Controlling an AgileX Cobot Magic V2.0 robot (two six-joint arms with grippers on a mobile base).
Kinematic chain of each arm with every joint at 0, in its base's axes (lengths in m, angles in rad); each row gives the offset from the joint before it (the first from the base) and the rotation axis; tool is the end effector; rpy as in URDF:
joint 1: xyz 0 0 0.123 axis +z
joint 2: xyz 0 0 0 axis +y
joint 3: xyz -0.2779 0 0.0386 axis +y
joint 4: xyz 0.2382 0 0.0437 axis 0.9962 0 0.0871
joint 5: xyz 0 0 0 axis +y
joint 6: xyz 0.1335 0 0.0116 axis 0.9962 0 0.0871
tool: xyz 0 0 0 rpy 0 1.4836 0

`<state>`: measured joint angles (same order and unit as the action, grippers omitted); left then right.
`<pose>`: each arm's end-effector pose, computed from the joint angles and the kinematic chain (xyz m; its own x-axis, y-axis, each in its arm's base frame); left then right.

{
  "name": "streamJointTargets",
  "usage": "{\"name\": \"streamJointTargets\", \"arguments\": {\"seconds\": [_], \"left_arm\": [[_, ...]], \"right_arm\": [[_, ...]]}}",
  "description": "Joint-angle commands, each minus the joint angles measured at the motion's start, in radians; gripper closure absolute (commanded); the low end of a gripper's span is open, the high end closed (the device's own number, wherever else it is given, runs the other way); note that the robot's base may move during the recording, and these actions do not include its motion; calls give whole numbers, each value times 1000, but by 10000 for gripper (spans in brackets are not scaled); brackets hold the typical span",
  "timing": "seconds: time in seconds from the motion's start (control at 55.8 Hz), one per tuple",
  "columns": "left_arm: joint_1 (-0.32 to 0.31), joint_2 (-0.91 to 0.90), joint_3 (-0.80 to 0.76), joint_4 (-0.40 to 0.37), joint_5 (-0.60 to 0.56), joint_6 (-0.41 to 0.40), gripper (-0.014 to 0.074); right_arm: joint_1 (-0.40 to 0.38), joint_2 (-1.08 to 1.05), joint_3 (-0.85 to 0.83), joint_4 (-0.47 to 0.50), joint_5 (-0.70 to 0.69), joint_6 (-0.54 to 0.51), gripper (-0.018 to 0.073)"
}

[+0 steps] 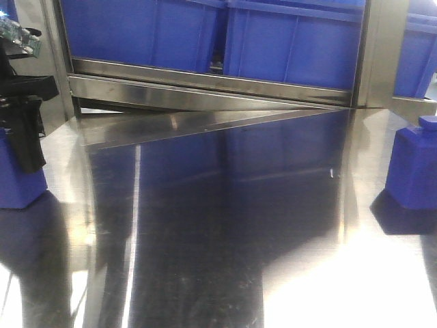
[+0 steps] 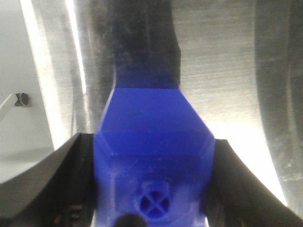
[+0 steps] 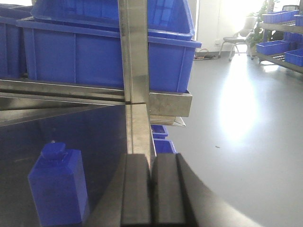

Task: Pick and sort blue part to right shelf
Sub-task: 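Close the left gripper on the blue knobbed block and lift it, then lower the right gripper onto the blue rectangular block and close it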

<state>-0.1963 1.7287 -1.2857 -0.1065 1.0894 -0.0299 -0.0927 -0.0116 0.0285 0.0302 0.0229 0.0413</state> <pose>0.3239 -0.0773 0.1964 -0.9860 0.1156 -0.1198 0.1282 0.9864 -0.1033 0.0940 -0.0086 0.2043 0.0536 0.0668 -0.9963 0.0883 0.9935 0.0713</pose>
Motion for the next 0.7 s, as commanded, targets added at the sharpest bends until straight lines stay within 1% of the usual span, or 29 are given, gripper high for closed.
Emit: {"name": "streamJointTargets", "arguments": {"seconds": [0.0,0.09,0.161,0.215,0.323,0.395,0.484,0.574,0.682], "left_arm": [[-7,-83,-31,-17,-5,-12,260],[-14,-142,-29,-11,-31,4,260],[-31,-209,-10,-6,-88,23,260],[-44,-283,24,1,-154,30,260],[-66,-431,124,3,-287,30,260],[-72,-554,204,3,-397,30,260],[-72,-691,302,3,-507,30,260],[-72,-839,403,3,-610,30,260],[-72,-998,508,3,-705,30,260]], "right_arm": [[3,-16,-7,-6,-90,-8,501],[3,-16,-7,-5,-107,-2,501],[3,-16,-7,7,-132,3,501],[3,-16,-12,13,-147,3,501],[3,-16,-52,14,-126,3,501],[5,-16,-102,14,-81,3,501],[15,-14,-165,14,-17,3,501],[53,10,-246,14,79,3,501],[116,80,-369,14,242,3,501]]}}
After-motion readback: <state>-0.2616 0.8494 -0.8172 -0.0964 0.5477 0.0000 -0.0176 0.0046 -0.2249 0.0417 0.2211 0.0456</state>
